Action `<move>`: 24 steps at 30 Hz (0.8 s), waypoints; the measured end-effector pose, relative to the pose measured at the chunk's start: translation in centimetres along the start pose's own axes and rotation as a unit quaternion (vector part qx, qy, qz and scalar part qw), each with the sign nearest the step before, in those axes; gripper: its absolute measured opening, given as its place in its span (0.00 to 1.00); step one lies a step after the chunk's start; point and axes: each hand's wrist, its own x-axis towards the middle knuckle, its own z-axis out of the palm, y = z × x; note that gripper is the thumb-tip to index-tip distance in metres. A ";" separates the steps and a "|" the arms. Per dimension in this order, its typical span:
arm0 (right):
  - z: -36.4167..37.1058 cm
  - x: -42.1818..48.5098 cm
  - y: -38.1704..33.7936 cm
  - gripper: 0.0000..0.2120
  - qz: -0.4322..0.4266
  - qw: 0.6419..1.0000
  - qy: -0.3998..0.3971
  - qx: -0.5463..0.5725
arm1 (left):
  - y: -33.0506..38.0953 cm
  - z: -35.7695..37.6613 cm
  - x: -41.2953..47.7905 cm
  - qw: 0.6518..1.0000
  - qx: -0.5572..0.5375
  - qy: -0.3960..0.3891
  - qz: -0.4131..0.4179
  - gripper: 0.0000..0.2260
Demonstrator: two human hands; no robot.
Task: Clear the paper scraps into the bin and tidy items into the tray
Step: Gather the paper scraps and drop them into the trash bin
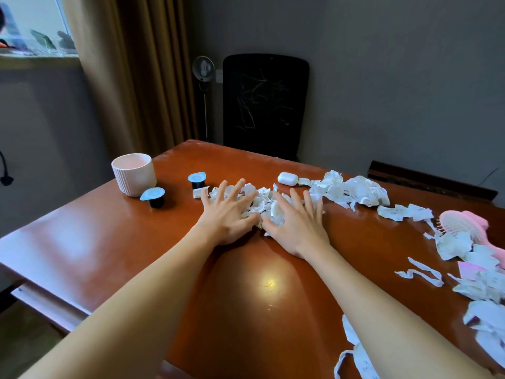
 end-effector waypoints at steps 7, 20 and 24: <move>-0.1 -0.1 -0.1 0.33 0.001 1.000 0.016 0.008 | 0.0 -0.3 -0.3 0.999 -0.037 0.029 -0.002 0.26; -0.7 -0.6 -0.4 0.13 -0.020 0.997 0.067 0.035 | -0.2 0.1 -0.4 0.994 -0.053 0.097 -0.001 0.11; -1.0 -0.8 -0.6 0.10 -0.022 0.997 0.054 0.058 | -0.2 0.0 -0.5 0.992 -0.058 0.115 -0.009 0.06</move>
